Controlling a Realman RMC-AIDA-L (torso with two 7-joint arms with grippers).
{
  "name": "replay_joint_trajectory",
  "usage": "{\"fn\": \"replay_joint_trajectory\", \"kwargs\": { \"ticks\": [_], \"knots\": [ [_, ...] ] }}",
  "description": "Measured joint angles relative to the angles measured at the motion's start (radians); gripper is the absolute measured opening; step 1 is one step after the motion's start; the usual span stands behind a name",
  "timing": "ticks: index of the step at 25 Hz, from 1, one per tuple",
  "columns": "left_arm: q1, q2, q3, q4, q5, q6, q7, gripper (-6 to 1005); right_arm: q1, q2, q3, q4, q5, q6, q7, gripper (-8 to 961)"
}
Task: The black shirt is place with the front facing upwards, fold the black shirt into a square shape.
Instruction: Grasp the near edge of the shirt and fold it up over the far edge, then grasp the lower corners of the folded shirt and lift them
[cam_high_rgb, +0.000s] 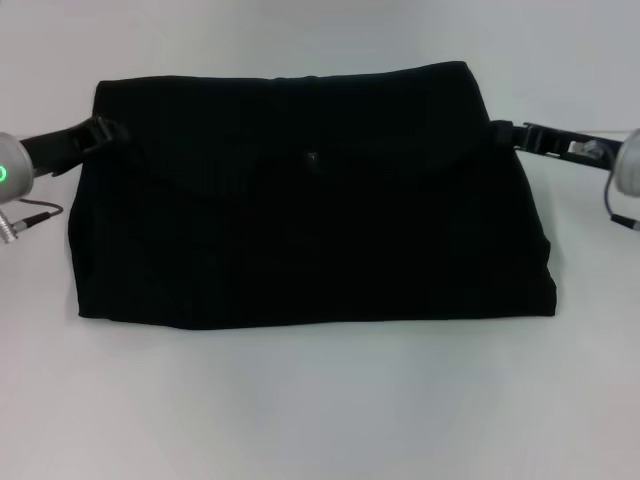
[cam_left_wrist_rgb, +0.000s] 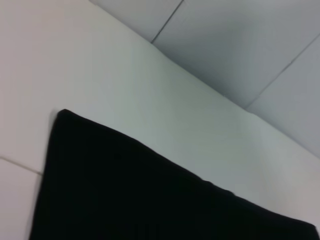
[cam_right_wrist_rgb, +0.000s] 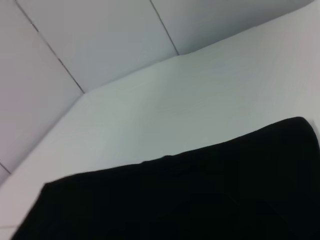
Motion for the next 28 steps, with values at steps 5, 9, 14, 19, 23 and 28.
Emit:
{"fn": "replay_joint_trajectory", "kwargs": {
  "ticks": [5, 9, 14, 19, 23, 28],
  "knots": [
    [-0.003, -0.034, 0.023, 0.002, -0.039, -0.105, 0.032, 79, 0.007, 0.035, -0.001, 0.013, 0.017, 0.089, -0.121, 151],
    [0.002, -0.052, 0.03, -0.005, -0.1, -0.154, 0.11, 87, 0.013, 0.035, -0.001, 0.048, 0.069, 0.148, -0.162, 177],
    [0.0, -0.043, 0.032, -0.045, -0.115, -0.182, 0.143, 161, -0.009, 0.033, 0.002, 0.045, 0.155, 0.165, -0.174, 490],
    [0.01, -0.004, 0.064, -0.09, -0.112, -0.181, 0.122, 343, -0.051, 0.024, 0.006, 0.035, 0.216, 0.088, -0.209, 600],
    [0.046, 0.046, 0.065, -0.085, -0.116, -0.041, 0.022, 531, -0.092, 0.014, 0.01, 0.025, 0.226, -0.07, -0.299, 694],
    [0.108, 0.139, 0.068, -0.089, -0.109, 0.291, -0.07, 612, -0.15, -0.001, 0.0, 0.023, 0.203, -0.335, -0.482, 829]
  ]
}}
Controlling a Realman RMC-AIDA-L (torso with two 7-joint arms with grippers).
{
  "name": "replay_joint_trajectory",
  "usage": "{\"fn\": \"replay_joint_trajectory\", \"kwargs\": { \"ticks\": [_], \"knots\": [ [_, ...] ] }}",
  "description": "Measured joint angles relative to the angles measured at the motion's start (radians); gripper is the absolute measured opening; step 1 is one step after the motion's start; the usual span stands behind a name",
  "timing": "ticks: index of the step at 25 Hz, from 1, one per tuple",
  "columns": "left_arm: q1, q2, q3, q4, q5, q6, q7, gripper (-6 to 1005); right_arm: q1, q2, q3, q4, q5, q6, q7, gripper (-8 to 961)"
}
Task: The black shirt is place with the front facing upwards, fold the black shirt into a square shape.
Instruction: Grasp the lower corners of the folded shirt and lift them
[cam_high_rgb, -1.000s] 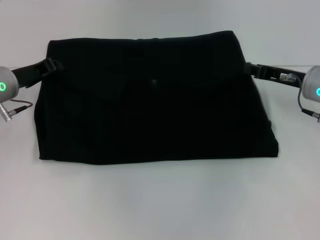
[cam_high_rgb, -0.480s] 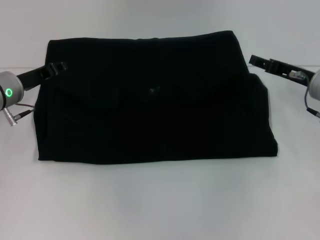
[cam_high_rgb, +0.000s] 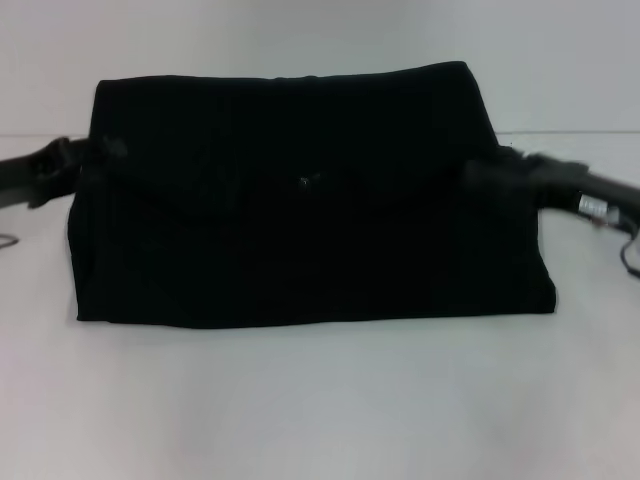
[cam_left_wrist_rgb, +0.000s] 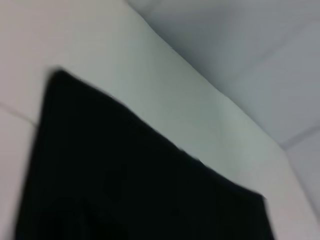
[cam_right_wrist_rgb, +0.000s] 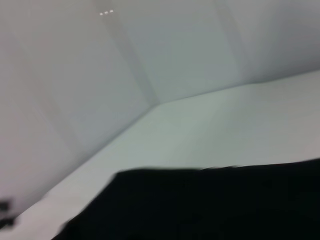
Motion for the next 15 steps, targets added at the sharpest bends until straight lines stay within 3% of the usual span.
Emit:
{"fn": "replay_joint_trajectory", "kwargs": {
  "ticks": [3, 6, 10, 15],
  "knots": [
    [0.045, 0.028, 0.0, 0.01, 0.011, 0.136, -0.033, 636, -0.039, -0.003, -0.006, 0.0, -0.051, -0.164, -0.135, 831],
    [0.084, 0.035, 0.002, 0.038, 0.051, 0.187, -0.064, 647, -0.072, 0.012, -0.01, 0.0, -0.088, -0.253, -0.226, 833],
    [0.113, 0.026, 0.003, 0.06, 0.149, 0.184, -0.062, 662, -0.095, 0.029, -0.012, 0.019, -0.136, -0.279, -0.307, 836],
    [0.117, 0.011, 0.005, 0.055, 0.17, 0.16, -0.039, 709, -0.098, 0.032, -0.014, 0.066, -0.202, -0.26, -0.4, 838]
  ]
}}
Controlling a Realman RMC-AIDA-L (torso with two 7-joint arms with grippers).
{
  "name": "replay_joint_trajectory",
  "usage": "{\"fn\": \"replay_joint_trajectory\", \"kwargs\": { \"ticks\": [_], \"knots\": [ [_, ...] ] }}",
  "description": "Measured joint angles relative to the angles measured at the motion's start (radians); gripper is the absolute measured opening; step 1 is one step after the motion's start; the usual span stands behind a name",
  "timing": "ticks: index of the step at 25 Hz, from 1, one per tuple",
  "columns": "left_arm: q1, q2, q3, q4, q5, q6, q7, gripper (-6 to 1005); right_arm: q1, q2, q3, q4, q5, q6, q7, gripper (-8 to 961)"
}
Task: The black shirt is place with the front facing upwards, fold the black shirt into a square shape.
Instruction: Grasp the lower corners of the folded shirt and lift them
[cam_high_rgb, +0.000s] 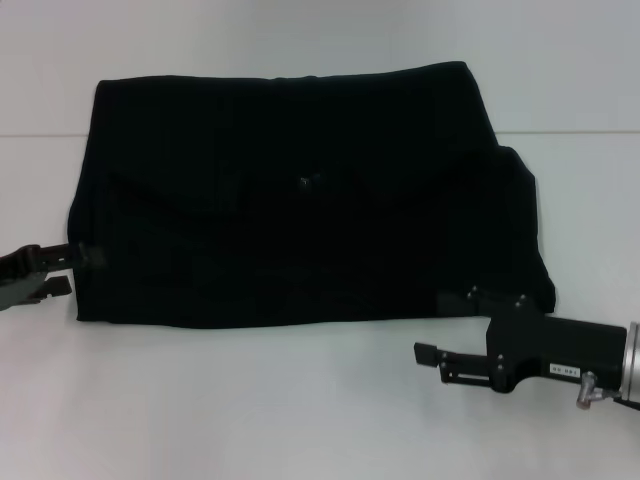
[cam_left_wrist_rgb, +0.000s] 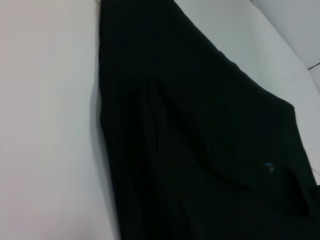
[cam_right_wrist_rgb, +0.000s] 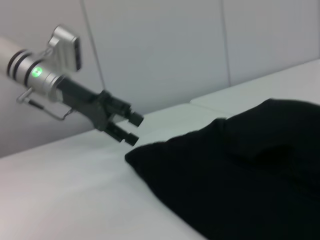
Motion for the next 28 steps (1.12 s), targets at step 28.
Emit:
{"fn": "replay_joint_trajectory", "kwargs": {
  "ticks": [28],
  "knots": [
    [-0.043, -0.014, 0.193, 0.009, 0.006, -0.013, 0.045, 803, -0.006, 0.0, 0.013, 0.008, 0.0, -0.004, 0.035, 829]
  ]
}}
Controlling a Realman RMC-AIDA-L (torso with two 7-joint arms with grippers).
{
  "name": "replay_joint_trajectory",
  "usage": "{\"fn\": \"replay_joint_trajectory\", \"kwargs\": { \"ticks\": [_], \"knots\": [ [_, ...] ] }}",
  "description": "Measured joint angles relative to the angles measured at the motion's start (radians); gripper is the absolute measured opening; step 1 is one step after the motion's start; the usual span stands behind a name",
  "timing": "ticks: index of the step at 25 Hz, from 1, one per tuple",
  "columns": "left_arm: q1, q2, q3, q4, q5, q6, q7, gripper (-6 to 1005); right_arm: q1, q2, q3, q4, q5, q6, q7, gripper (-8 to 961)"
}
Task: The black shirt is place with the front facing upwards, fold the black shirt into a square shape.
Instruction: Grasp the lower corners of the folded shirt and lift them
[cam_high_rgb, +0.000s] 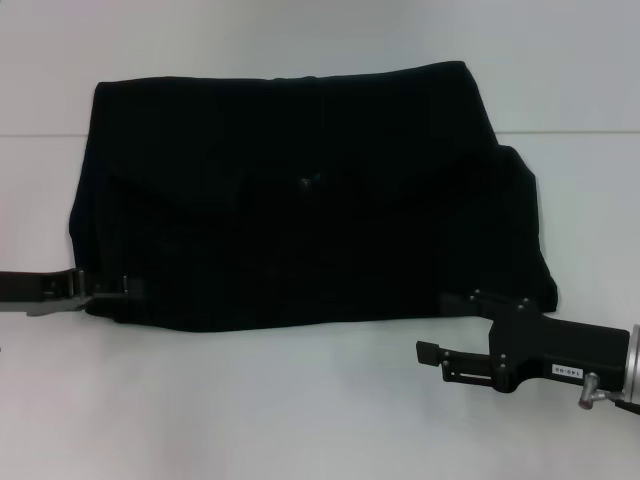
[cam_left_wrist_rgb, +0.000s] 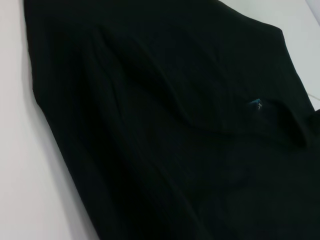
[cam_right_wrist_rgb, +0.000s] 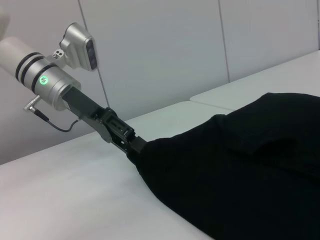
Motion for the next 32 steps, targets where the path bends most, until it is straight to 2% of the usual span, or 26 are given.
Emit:
{"fn": "replay_joint_trajectory", "kwargs": {
  "ticks": [2, 6, 8, 9, 10, 12, 15, 16, 17, 21, 23, 26, 32],
  "knots": [
    [-0.001, 0.002, 0.001, 0.0, 0.0, -0.002, 0.0, 748, -0.001, -0.002, 0.001, -0.003, 0.0, -0.002, 0.007, 828],
    [-0.001, 0.003, 0.002, 0.001, 0.0, -0.003, 0.001, 552, -0.001, -0.01, 0.008, -0.008, 0.001, -0.006, 0.048, 829],
    [-0.001, 0.003, 0.003, 0.001, 0.0, -0.004, 0.005, 486, -0.001, -0.016, 0.014, -0.034, 0.001, 0.001, 0.12, 828],
    [-0.001, 0.003, 0.003, 0.001, 0.0, -0.004, 0.006, 453, -0.001, -0.026, 0.014, -0.079, -0.003, 0.011, 0.23, 828],
    [-0.001, 0.003, 0.003, 0.001, 0.0, -0.003, 0.009, 419, -0.001, -0.026, 0.014, -0.079, -0.003, 0.011, 0.23, 828],
    [-0.001, 0.004, 0.003, 0.001, 0.0, -0.001, 0.01, 353, 0.002, -0.044, 0.008, -0.138, -0.012, 0.018, 0.376, 827],
    [-0.001, 0.004, 0.003, 0.001, -0.001, 0.001, 0.012, 233, 0.015, -0.089, 0.004, -0.219, -0.04, 0.004, 0.605, 826],
    [-0.001, 0.005, 0.003, 0.001, -0.001, 0.002, 0.012, 194, 0.034, -0.132, 0.003, -0.262, -0.066, -0.013, 0.782, 826],
    [-0.001, 0.005, 0.003, 0.001, -0.001, 0.003, 0.013, 154, 0.034, -0.132, 0.003, -0.262, -0.066, -0.013, 0.782, 826],
    [-0.001, 0.005, 0.003, 0.001, -0.001, 0.006, 0.013, 65, 0.093, -0.218, -0.003, -0.287, -0.19, -0.027, 1.136, 824],
    [-0.001, 0.005, 0.001, 0.001, -0.001, 0.008, 0.013, 32, 0.128, -0.242, -0.01, -0.295, -0.288, -0.026, 1.246, 824],
    [-0.001, 0.005, -0.003, 0.001, -0.002, 0.012, 0.015, 32, 0.172, -0.247, -0.011, -0.332, -0.454, -0.001, 1.329, 824],
    [-0.002, 0.005, -0.003, 0.001, -0.002, 0.02, 0.016, 33, 0.213, -0.222, -0.035, -0.304, -0.534, 0.051, 1.356, 825]
  ]
}}
